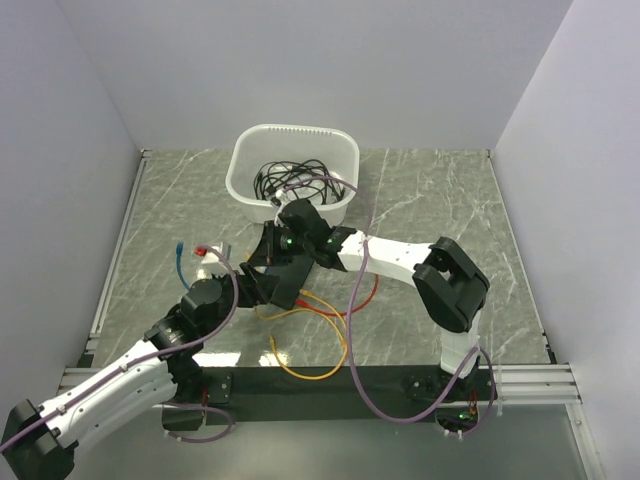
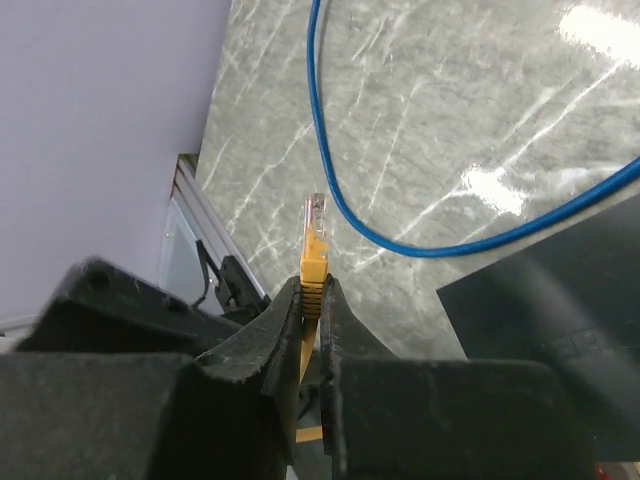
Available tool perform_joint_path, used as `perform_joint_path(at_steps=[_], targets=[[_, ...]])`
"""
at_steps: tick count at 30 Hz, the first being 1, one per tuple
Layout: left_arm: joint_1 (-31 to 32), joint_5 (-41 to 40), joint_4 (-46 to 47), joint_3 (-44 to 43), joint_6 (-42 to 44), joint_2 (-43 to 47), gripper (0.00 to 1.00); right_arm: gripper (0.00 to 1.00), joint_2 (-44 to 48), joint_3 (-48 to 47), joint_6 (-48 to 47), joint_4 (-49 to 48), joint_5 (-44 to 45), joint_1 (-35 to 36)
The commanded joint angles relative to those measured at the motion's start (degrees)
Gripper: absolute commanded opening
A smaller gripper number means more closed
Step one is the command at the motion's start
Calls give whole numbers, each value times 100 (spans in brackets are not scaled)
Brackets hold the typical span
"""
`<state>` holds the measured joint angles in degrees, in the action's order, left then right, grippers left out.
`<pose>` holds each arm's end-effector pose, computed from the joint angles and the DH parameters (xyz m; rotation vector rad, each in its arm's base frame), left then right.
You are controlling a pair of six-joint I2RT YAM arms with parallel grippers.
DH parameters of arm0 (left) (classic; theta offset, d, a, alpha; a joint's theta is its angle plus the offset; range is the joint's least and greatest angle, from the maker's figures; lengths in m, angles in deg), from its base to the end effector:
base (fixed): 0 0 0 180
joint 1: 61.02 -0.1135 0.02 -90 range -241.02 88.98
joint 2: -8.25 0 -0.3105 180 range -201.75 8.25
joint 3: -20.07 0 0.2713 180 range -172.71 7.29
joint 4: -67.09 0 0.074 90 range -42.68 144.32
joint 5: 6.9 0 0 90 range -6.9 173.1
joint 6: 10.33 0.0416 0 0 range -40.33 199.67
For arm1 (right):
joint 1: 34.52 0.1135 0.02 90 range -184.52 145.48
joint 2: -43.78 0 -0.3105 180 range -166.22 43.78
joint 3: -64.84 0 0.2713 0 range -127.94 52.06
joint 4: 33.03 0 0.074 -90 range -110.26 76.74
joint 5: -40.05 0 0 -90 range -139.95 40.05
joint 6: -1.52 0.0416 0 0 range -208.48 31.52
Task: Insert the plug into the switch port
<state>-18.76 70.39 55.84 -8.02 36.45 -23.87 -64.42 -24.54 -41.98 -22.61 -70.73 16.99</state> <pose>0.1084 -0.0862 0.2293 -0.1782 1.9068 -0.8326 0.2824 0.3789 0.2658 -0.3567 2.3474 1.3285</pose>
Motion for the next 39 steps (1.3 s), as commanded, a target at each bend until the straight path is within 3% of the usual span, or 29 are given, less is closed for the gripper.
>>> perform_joint_path(at_steps=[1, 6, 8, 10, 13, 20, 27, 39], targets=[[28, 435, 490, -209, 217, -57, 75, 0, 326, 329, -97, -704, -163, 0], [28, 629, 165, -507, 464, -111, 97, 0, 405, 672, -176, -995, -199, -114], [28, 594, 33, -569, 525, 3, 98, 0, 431, 760, -211, -1083, -242, -202], [28, 61, -317, -657, 447, 197, 99, 0, 467, 901, -255, -1189, -295, -272], [28, -1219, -1170, -763, -61, 503, 97, 0, 537, 989, -439, -1145, -366, -325], [19, -2041, -1795, -789, -520, 1006, 94, 0, 809, 1462, -616, -1417, -664, -317], [28, -1859, -1857, -1211, -731, 462, 80, 0, 1196, 1674, -975, -1558, -902, -115], [19, -1243, -1497, -1299, -775, 101, 68, 0, 1539, 1446, -1600, -1181, -577, 404]])
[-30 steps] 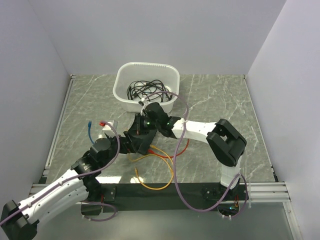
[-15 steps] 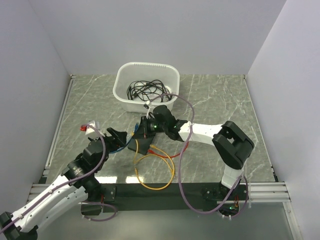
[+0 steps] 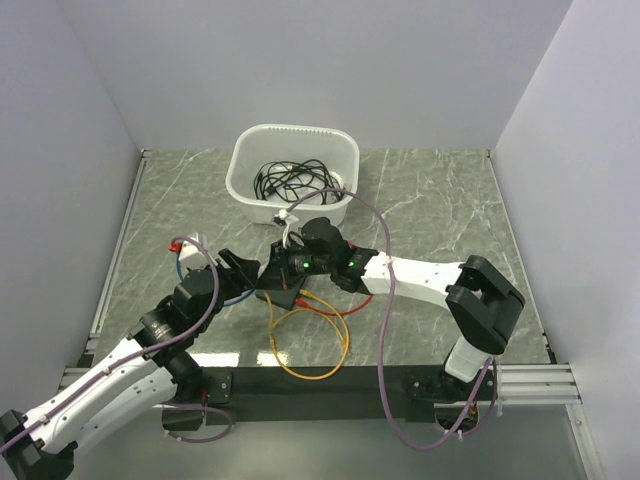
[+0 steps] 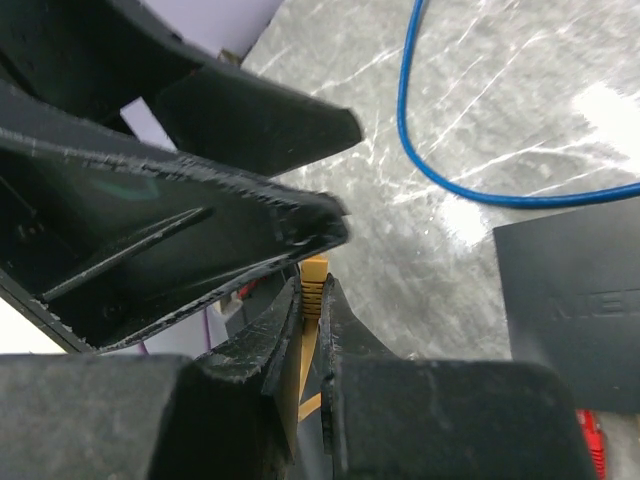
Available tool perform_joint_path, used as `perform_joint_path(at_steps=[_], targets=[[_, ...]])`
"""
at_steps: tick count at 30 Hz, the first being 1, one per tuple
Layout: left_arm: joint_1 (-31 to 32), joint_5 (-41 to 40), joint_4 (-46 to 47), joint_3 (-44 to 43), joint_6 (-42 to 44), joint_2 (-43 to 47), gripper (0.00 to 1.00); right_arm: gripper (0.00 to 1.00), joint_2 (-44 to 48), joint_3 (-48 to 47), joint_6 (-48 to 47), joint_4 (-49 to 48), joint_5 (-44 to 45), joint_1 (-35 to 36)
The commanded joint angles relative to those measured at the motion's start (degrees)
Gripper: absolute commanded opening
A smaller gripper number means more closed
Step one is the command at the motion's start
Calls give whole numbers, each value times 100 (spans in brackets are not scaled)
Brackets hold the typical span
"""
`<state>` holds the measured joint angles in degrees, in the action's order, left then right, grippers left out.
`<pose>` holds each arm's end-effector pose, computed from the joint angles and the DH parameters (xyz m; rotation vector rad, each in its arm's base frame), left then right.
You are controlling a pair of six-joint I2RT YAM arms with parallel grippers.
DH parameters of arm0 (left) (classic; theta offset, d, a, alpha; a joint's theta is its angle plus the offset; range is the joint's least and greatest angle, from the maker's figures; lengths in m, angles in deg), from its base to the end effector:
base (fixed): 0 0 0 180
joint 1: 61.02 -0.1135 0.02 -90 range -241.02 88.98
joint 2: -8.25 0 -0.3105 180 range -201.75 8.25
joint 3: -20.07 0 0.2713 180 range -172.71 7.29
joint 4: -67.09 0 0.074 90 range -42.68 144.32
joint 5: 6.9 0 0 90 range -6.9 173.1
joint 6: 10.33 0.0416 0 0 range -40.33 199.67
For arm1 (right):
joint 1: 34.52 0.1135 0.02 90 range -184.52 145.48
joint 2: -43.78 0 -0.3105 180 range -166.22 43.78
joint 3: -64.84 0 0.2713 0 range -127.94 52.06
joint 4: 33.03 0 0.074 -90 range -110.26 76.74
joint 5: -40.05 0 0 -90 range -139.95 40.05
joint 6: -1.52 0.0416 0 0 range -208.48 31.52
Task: Insert the plug into the switch port
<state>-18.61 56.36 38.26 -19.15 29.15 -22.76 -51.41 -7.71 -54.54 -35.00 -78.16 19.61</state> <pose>0.1060 -0.0714 0.2731 -0.4505 1.8914 -0.6486 0.2196 0.3373 0.2792 -0.7494 2.0644 1.4310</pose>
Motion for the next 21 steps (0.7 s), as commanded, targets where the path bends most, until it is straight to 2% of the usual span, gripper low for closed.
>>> perform_joint_path(at_steps=[1, 10, 21], targets=[[4, 152, 243, -186, -45, -2, 68, 0, 212, -272, -361, 85, 166, 159], [4, 64, 155, -186, -28, 7, 56, 0, 256, -246, -352, 33, 219, 212], [4, 354, 173, -169, -212, -11, 44, 0, 476, -211, -423, -46, 544, 212]])
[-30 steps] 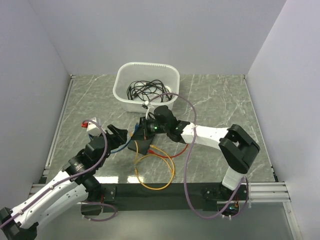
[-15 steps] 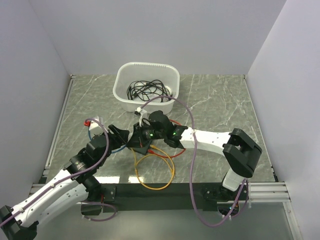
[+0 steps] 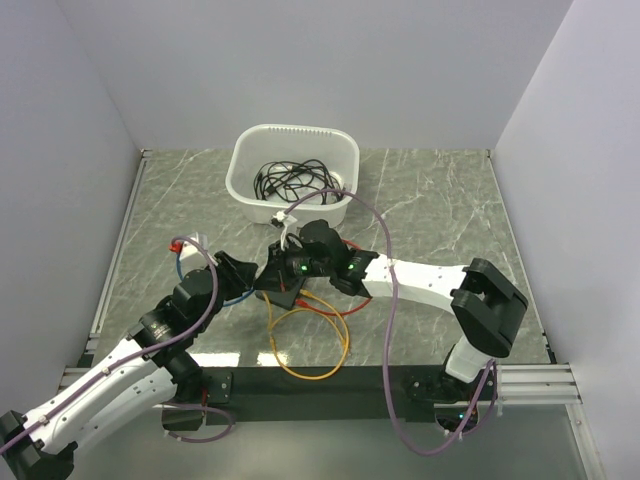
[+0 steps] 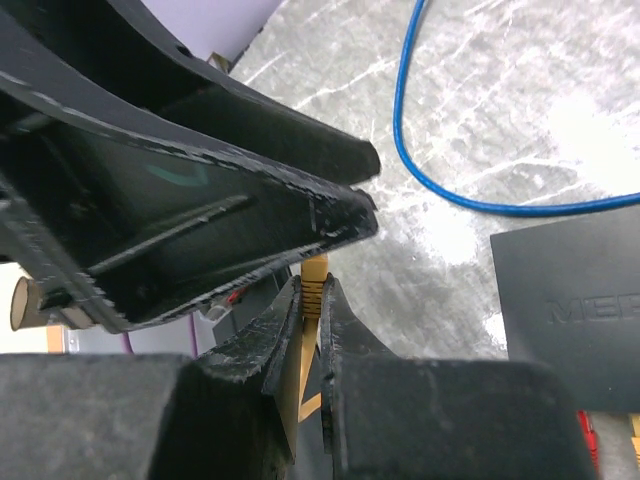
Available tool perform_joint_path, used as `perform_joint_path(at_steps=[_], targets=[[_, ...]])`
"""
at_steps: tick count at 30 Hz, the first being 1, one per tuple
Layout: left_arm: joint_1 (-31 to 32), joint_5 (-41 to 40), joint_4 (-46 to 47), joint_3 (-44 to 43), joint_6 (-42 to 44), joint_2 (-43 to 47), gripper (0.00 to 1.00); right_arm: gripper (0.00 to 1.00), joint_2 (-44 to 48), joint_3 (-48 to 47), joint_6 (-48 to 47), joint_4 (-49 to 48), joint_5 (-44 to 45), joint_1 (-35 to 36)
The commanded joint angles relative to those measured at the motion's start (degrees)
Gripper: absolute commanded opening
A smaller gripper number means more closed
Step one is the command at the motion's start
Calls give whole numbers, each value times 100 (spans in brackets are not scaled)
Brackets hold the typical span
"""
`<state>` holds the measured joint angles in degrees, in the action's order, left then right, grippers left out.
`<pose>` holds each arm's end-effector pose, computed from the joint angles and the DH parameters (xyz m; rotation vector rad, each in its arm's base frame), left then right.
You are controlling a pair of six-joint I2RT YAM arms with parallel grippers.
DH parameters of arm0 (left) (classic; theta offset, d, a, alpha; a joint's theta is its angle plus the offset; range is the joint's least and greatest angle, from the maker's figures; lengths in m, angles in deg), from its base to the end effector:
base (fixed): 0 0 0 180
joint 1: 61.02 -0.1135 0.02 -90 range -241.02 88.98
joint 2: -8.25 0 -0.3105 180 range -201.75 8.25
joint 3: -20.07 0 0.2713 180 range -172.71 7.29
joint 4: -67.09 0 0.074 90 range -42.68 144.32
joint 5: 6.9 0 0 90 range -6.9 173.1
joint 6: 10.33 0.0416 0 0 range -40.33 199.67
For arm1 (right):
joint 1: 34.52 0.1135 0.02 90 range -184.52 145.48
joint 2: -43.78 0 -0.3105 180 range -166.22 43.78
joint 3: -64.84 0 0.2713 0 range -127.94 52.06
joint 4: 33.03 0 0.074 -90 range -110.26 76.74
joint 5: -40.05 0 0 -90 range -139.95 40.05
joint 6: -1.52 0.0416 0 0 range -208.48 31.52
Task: Insert the plug into the switch port
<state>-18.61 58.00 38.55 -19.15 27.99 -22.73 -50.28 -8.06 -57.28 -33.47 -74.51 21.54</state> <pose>0.1057 -0.0726 0.2735 -0.4538 1.8979 -0.6902 0.2088 0.3412 0.2857 -0.7800 2.0339 1.3663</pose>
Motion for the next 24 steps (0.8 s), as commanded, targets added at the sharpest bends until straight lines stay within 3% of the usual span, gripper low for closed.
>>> perform_joint_path(at_steps=[1, 7, 13, 14, 17, 18, 19, 20, 22, 24], targets=[[4, 216, 127, -178, -105, -31, 44, 0, 380, -167, -141, -217, 179, 20], [4, 313, 171, -169, -149, -75, 38, 0, 336, -176, -123, -287, 162, 28], [4, 313, 127, -230, -141, -83, 13, 0, 283, -132, -114, -331, 162, 29], [4, 313, 92, -248, -141, -118, 5, 0, 292, -132, -132, -288, 188, 29], [4, 190, -310, -458, -263, -311, 0, 0, 379, -228, -324, -33, 659, 63], [4, 120, -408, -520, -290, -425, 0, 6, 467, -272, -403, 246, 854, 99], [-5, 85, -540, -651, -325, -504, 1, 23, 502, -377, -509, 423, 1152, 221], [4, 67, -733, -713, -369, -557, 1, 31, 555, -447, -745, 808, 1720, 292], [4, 23, -910, -888, -413, -742, 1, 44, 669, -623, -966, 1135, 2400, 580], [4, 40, -1059, -968, -448, -856, 0, 47, 783, -668, -1212, 1408, 3180, 775]])
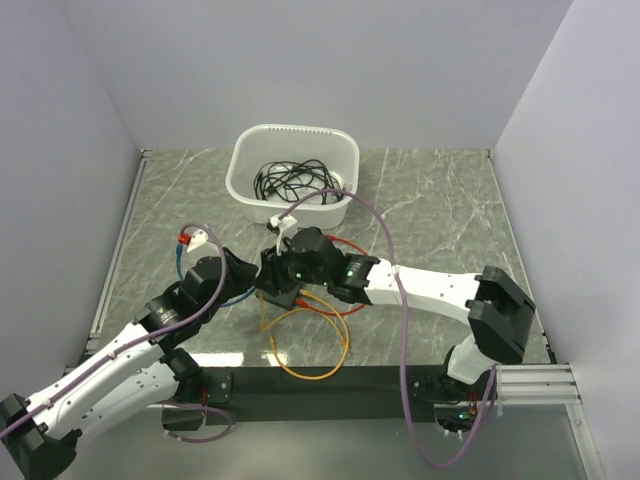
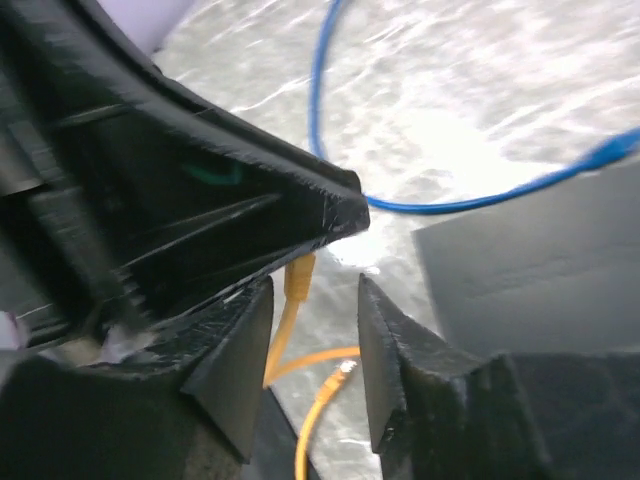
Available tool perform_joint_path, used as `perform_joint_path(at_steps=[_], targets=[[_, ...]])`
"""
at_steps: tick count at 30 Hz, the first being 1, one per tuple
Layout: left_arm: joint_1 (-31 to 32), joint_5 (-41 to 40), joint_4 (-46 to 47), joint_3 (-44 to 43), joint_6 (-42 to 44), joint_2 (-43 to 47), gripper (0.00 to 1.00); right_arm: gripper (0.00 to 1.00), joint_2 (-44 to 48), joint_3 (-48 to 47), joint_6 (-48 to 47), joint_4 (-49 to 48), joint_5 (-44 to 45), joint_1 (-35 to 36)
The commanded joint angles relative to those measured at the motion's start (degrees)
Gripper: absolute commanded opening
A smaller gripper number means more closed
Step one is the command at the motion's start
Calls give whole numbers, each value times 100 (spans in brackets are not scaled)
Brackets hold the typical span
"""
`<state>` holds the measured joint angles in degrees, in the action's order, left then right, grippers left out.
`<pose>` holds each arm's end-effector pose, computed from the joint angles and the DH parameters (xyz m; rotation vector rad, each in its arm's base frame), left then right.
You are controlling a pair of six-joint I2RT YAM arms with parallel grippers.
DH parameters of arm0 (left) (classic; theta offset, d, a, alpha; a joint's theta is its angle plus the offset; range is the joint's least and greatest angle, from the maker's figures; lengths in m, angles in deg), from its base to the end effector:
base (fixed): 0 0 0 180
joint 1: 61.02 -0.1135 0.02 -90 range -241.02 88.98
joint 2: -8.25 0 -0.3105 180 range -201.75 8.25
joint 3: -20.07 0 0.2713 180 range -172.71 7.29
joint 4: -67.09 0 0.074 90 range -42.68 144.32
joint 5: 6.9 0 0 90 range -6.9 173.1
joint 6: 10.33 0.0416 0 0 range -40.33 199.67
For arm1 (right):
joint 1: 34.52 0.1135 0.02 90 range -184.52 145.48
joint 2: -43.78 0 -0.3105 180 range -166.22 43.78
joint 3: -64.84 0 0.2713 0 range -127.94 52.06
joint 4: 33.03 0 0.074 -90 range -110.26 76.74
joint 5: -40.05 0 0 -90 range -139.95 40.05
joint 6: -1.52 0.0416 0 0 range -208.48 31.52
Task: Insert the plug into the switch port
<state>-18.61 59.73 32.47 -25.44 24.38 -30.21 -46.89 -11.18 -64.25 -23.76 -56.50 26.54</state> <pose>0.1186 -0.0860 0.2880 -0.4870 2.0156 -0.6588 0.1853 0.3449 0.3086 -0.7549 2.0140 1.0375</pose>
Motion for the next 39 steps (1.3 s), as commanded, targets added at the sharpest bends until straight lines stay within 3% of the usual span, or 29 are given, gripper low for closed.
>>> perform_joint_path(at_steps=[1, 13, 19, 28, 39], targets=[[4, -115, -530, -400, -105, -153, 1, 48, 558, -303, -585, 439, 1776, 423], [-5, 70, -769, -928, -210, -514, 1, 47, 507, -180, -1148, 351, 3518, 1470], [-295, 675, -584, -1051, -158, -584, 1, 47, 498, -21, -1394, -238, 3994, 1821], [-822, 1475, -232, -981, -44, -628, 1, 46, -29, -452, -1552, -159, 4434, 1857], [-963, 1757, -118, -1016, 27, -733, 1, 43, -354, -715, -1623, -177, 4864, 1866]])
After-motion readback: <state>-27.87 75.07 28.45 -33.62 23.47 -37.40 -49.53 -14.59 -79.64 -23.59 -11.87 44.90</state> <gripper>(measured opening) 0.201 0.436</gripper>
